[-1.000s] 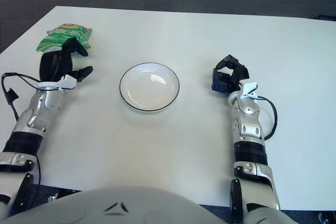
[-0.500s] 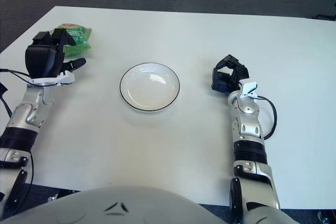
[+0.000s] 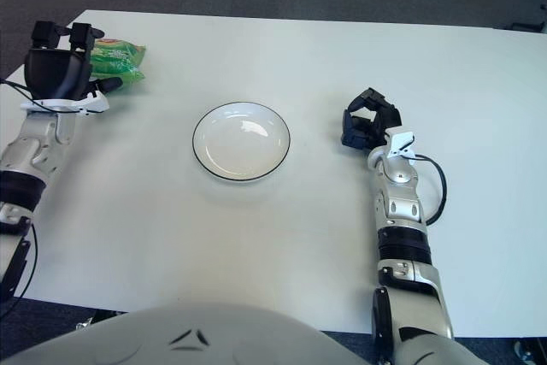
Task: Put the snack into the plate.
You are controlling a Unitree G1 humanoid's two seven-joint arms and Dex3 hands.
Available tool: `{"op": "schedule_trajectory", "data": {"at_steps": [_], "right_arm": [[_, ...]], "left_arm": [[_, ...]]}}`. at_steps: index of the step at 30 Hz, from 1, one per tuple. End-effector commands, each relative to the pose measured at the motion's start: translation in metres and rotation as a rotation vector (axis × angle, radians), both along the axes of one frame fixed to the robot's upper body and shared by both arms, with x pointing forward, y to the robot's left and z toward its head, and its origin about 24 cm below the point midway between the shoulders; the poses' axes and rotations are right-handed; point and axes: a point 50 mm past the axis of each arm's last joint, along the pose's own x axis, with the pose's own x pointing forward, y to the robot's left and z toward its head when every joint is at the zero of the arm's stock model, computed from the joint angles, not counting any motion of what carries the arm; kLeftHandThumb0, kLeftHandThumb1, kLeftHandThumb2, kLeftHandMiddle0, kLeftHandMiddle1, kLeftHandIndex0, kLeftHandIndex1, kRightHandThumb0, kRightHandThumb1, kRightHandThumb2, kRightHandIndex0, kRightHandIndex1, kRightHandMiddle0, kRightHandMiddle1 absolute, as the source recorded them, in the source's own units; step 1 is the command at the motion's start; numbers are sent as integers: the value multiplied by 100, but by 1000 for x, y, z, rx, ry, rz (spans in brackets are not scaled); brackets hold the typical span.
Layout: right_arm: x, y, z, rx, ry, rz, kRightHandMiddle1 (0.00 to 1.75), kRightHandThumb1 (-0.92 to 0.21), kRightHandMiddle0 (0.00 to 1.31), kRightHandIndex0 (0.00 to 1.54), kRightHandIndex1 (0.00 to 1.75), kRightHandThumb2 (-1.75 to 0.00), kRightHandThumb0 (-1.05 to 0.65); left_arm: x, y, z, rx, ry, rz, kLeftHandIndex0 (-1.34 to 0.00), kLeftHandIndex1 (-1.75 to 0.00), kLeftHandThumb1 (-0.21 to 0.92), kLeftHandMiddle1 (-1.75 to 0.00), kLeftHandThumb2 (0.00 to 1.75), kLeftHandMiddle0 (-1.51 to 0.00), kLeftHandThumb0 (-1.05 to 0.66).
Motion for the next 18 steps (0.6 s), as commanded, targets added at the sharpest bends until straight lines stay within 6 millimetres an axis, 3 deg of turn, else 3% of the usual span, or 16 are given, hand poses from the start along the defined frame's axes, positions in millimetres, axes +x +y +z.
{"op": "schedule_trajectory", "data": {"at_steps": [1, 7, 14, 18], "right_arm": [[-18, 5, -42, 12, 202, -2, 175, -28, 64, 125, 175, -136, -49], [-18, 6, -42, 5, 206, -1, 175, -28, 64, 125, 175, -136, -49], [-19, 6, -42, 1, 210, -2, 175, -28, 64, 124, 175, -136, -49], [-19, 7, -42, 0, 213, -1, 175, -29, 64, 124, 175, -135, -49]], "left_arm": [[9, 2, 5, 27, -6, 25, 0, -71, 79, -38, 55, -1, -83], [16, 0, 9, 11, 56, 56, 0, -43, 90, -6, 40, 0, -94], [27, -3, 9, -2, 142, 71, 0, -9, 92, 0, 40, 0, -99], [37, -3, 5, -3, 207, 91, 0, -2, 92, 0, 36, 0, -102]]}}
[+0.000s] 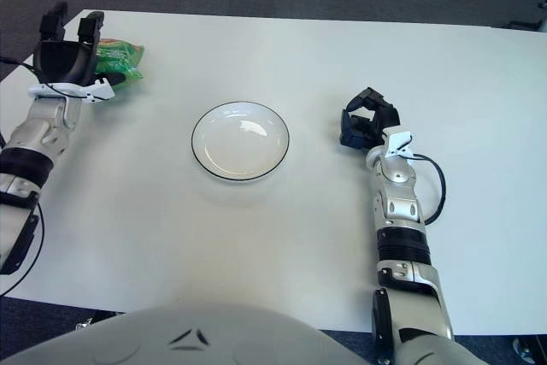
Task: Put the snack into the plate.
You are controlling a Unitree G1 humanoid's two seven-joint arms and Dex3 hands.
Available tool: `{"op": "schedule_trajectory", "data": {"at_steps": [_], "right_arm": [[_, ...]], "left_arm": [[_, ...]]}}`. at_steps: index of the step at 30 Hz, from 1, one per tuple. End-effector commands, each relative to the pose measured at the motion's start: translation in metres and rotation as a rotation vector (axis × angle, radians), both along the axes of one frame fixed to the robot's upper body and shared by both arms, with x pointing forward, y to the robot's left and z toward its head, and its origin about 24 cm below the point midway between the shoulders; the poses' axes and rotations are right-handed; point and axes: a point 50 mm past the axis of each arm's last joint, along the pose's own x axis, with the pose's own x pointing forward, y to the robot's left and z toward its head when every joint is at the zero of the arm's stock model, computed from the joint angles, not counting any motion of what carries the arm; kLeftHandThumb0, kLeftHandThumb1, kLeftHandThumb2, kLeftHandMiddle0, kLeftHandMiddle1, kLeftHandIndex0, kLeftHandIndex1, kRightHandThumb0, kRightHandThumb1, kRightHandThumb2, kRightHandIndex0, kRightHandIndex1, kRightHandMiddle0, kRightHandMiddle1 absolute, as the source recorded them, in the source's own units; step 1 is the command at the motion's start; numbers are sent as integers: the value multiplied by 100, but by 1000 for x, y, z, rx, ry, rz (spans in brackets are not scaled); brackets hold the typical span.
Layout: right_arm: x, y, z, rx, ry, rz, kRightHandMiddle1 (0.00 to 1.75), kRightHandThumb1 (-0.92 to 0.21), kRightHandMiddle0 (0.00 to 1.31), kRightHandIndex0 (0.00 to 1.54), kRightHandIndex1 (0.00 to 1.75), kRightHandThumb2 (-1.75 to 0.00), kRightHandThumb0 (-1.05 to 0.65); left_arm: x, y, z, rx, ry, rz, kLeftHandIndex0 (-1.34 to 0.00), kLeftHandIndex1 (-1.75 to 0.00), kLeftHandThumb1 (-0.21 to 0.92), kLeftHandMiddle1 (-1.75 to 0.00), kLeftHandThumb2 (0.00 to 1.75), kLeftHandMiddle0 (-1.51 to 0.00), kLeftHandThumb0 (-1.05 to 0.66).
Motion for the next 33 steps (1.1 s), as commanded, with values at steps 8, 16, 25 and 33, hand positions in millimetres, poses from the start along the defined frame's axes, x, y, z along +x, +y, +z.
{"op": "schedule_trajectory", "data": {"at_steps": [8, 16, 25, 33], "right_arm": [[-20, 4, -43, 12, 216, 1, 175, -29, 63, 122, 175, -134, -49], [-22, 5, -43, 13, 223, 6, 175, -30, 63, 119, 175, -133, -49], [-26, 6, -43, 3, 230, -3, 175, -30, 63, 119, 175, -134, -49], [-30, 7, -42, 0, 230, 0, 175, -28, 64, 121, 175, -135, -49]], "left_arm": [[13, -4, -4, -12, 151, -17, 0, 0, 92, 0, 33, 0, -105], [11, -4, -33, 1, 334, 10, -1, -1, 92, 0, 40, 0, -105], [9, -7, -36, -55, 416, -55, 0, -24, 92, -12, 46, -17, -104], [4, -9, -54, -91, 499, -43, 0, -47, 92, -55, 44, -10, -97]]}}
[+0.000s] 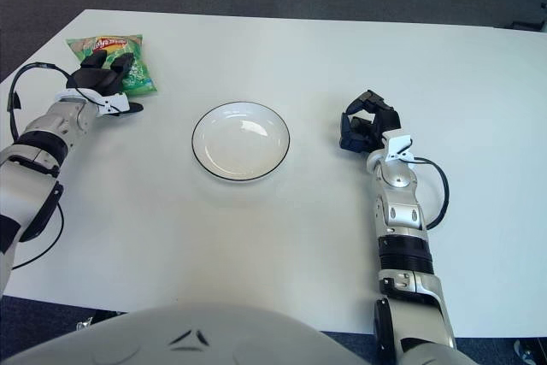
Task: Put the snack into the plate.
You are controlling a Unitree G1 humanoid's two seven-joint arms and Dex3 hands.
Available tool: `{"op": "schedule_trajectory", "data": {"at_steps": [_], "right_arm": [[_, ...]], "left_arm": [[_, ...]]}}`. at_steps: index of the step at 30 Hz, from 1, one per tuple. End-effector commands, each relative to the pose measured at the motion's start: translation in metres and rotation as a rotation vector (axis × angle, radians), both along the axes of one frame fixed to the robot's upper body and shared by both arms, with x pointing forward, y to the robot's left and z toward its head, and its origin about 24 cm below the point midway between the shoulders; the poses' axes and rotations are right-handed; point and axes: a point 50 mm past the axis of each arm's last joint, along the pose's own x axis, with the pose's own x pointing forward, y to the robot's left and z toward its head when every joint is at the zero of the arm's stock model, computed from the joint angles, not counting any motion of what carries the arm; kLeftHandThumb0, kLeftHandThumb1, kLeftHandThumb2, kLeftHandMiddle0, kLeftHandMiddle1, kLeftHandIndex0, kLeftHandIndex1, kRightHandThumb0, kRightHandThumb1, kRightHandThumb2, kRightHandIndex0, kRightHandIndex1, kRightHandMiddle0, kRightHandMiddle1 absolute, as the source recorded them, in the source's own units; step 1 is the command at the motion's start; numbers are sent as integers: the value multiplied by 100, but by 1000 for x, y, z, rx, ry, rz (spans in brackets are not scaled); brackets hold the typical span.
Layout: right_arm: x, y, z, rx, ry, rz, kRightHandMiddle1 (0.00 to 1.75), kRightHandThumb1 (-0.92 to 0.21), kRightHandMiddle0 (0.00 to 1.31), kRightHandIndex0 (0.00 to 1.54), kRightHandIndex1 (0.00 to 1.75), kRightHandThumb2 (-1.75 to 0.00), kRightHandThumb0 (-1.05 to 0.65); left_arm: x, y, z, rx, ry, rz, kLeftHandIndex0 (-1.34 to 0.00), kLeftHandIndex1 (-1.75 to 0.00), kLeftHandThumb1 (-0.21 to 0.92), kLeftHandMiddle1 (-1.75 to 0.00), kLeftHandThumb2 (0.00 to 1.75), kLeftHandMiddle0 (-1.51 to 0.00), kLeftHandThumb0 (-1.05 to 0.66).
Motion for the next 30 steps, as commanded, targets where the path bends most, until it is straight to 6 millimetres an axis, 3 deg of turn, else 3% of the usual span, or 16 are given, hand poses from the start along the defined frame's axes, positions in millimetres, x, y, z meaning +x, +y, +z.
{"op": "schedule_trajectory", "data": {"at_steps": [1, 3, 5, 12, 13, 14, 15, 16, 17, 19, 22, 30], "right_arm": [[-21, 4, -45, 23, 222, 2, 175, -28, 64, 121, 175, -136, -49], [-22, 4, -44, 22, 222, 3, 175, -28, 64, 122, 175, -136, -49], [-23, 4, -44, 21, 224, 3, 175, -28, 64, 123, 175, -136, -50], [-25, 4, -43, 16, 231, 8, 175, -27, 65, 124, 175, -137, -50], [-25, 4, -44, 16, 232, 10, 175, -27, 65, 124, 175, -137, -50], [-25, 4, -44, 16, 233, 12, 175, -27, 65, 124, 175, -137, -50], [-25, 4, -44, 15, 234, 14, 175, -27, 65, 124, 175, -137, -50], [-26, 4, -44, 15, 235, 15, 175, -27, 65, 125, 175, -137, -50], [-26, 3, -44, 14, 237, 20, 175, -27, 65, 125, 175, -137, -50], [-26, 3, -44, 13, 240, 28, 175, -27, 65, 125, 175, -137, -50], [-27, 2, -45, 9, 243, 41, 175, -27, 66, 125, 175, -137, -50], [-27, 1, -46, 0, 250, 72, 175, -27, 65, 125, 175, -137, -50]], "left_arm": [[-4, 1, -11, -12, 58, 24, 0, -49, 92, -57, 45, -10, -96], [-4, 1, -14, -22, 75, 40, 0, -51, 92, -62, 45, -8, -95], [-6, 1, -18, -31, 95, 59, 0, -54, 92, -78, 47, -5, -94], [-9, 1, -26, -56, 93, 103, 0, -66, 92, -100, 49, -6, -85], [-8, 1, -25, -59, 65, 106, 0, -72, 90, -107, 50, -7, -80], [-9, 1, -25, -59, 45, 108, 0, -90, 77, -121, 65, -10, -65], [-9, 1, -25, -56, 23, 110, 0, -96, 71, -126, 73, -11, -60], [-9, 1, -25, -54, 10, 112, 0, -118, 70, -142, 76, -21, -25], [-10, 2, -26, -45, -9, 121, 0, -132, 70, -151, 77, -27, -3], [-14, 5, -29, -31, -39, 139, -7, -153, 66, -160, 85, -35, -2], [-17, 6, -34, -21, -81, 154, -17, -167, 57, -164, 99, -46, -1], [-17, 0, -33, -11, -146, 129, -46, -174, 29, -148, 127, -71, 0]]}}
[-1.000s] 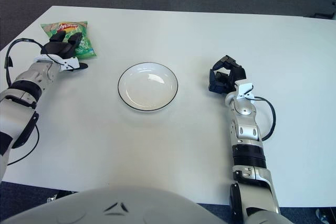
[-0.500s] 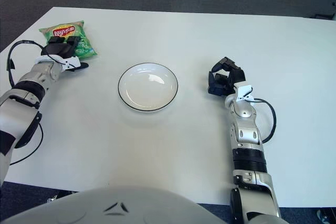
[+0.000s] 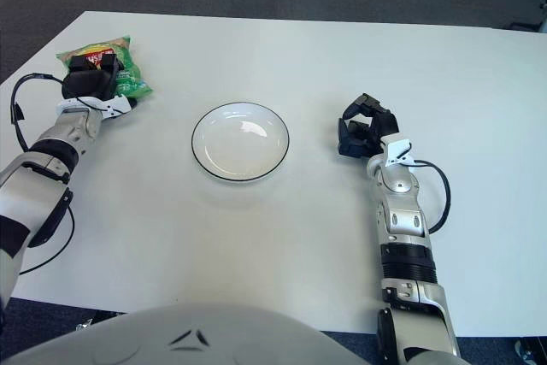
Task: Put the snack into the plate.
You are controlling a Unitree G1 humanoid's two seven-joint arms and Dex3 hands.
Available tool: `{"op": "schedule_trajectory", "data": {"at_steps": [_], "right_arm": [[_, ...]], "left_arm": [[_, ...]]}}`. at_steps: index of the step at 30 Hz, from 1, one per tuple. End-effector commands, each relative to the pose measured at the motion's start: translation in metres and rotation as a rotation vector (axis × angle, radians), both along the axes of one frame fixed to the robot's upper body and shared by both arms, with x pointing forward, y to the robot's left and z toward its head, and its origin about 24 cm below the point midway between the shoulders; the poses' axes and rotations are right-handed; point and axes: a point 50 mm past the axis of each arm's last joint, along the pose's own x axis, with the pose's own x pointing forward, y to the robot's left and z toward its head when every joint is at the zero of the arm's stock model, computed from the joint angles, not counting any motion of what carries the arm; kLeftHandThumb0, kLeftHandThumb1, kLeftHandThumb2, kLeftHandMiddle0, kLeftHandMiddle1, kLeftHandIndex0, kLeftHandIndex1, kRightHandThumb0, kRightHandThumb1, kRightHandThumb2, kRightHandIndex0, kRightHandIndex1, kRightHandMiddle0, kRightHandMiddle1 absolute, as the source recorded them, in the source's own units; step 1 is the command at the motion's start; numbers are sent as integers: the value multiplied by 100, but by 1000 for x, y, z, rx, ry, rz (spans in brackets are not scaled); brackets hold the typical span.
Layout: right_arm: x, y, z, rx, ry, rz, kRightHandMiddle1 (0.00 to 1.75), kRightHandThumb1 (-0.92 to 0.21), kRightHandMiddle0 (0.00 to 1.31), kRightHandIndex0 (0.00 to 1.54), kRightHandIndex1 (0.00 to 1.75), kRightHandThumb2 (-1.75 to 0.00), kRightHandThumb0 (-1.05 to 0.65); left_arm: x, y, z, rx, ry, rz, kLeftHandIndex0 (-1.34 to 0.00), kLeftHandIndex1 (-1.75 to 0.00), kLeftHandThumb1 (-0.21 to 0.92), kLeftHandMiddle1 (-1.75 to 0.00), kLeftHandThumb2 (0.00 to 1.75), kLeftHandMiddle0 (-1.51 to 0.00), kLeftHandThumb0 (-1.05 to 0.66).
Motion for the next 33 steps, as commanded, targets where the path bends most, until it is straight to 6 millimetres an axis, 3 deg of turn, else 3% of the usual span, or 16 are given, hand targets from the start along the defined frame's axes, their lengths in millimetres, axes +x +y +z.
{"op": "schedule_trajectory", "data": {"at_steps": [1, 7, 11, 20, 24, 33], "right_arm": [[-20, 0, -46, 17, 232, 15, 175, -27, 65, 125, 175, -137, -50], [-21, -1, -47, 11, 243, 29, 175, -28, 65, 126, 175, -136, -50], [-21, -1, -48, 2, 248, 39, 175, -28, 65, 126, 175, -136, -50], [-21, -1, -49, -21, 257, 59, 175, -28, 65, 127, 175, -136, -50], [-21, -1, -50, -24, 267, 60, 175, -28, 65, 127, 175, -136, -50], [-21, -1, -51, -46, 273, 67, 175, -28, 65, 127, 175, -136, -50]], "left_arm": [[-10, -2, -23, 14, 73, -8, -50, -174, 24, -145, 131, -75, 0], [-7, -9, -19, 0, 45, -30, -59, -175, 12, -138, 142, -87, 0], [-5, -8, -15, -31, 34, -29, -60, -175, 8, -142, 148, -90, 0], [-2, -9, -6, -84, -10, -37, -55, -175, 10, -152, 149, -86, 0], [7, -17, 19, -80, -136, -99, -55, -175, 9, -157, 153, -85, 0], [5, -19, 33, -55, -289, -181, -57, -175, 7, -165, 157, -83, 0]]}}
